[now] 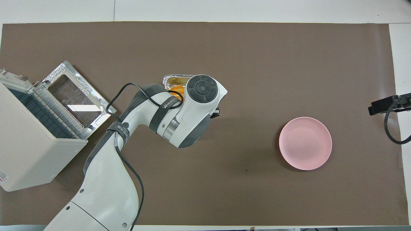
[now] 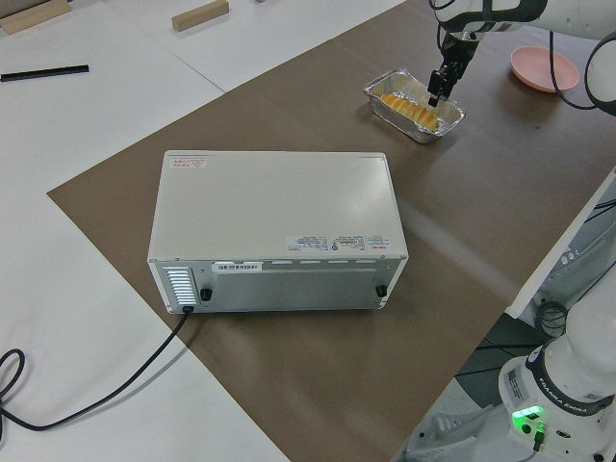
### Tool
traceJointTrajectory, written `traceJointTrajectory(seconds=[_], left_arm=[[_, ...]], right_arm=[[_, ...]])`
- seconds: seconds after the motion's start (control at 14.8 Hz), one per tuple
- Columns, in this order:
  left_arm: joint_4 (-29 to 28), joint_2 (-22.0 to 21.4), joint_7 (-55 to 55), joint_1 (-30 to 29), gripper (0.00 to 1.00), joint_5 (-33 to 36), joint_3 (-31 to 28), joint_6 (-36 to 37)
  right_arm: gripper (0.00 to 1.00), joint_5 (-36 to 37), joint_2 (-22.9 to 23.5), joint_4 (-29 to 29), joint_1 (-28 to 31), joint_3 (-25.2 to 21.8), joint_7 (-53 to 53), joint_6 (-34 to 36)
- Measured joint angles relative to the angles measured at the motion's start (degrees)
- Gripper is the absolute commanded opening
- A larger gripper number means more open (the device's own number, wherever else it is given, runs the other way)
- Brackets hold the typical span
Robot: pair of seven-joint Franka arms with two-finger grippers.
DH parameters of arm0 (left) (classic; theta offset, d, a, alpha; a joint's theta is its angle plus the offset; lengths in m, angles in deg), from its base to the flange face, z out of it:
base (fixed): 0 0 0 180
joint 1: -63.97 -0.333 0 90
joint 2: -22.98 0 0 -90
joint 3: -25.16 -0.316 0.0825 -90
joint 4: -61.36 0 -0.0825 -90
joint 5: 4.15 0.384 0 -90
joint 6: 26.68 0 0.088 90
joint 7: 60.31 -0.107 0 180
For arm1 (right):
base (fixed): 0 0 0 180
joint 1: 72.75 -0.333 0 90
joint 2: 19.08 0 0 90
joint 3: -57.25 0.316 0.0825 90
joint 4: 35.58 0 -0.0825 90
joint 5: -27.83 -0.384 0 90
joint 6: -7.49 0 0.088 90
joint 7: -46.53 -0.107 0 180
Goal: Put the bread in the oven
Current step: 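Carry the foil tray with the left gripper into the toaster oven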
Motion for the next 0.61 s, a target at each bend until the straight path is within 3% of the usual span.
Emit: traceJointTrajectory(seconds=[0.34,0.61], left_arm=[[0.3,-0.5,5.1,-0.3,0.00,0.0,-0.4,2.7],[5.9,-4.1,8.7,-3.4,0.00,-1.6,-2.3,10.6]], right_arm=[[1.00,0.0,0.0,0.0,0.0,0.0,0.0,0.0],[1.00,0.0,0.0,0.0,0.0,0.0,0.0,0.2]])
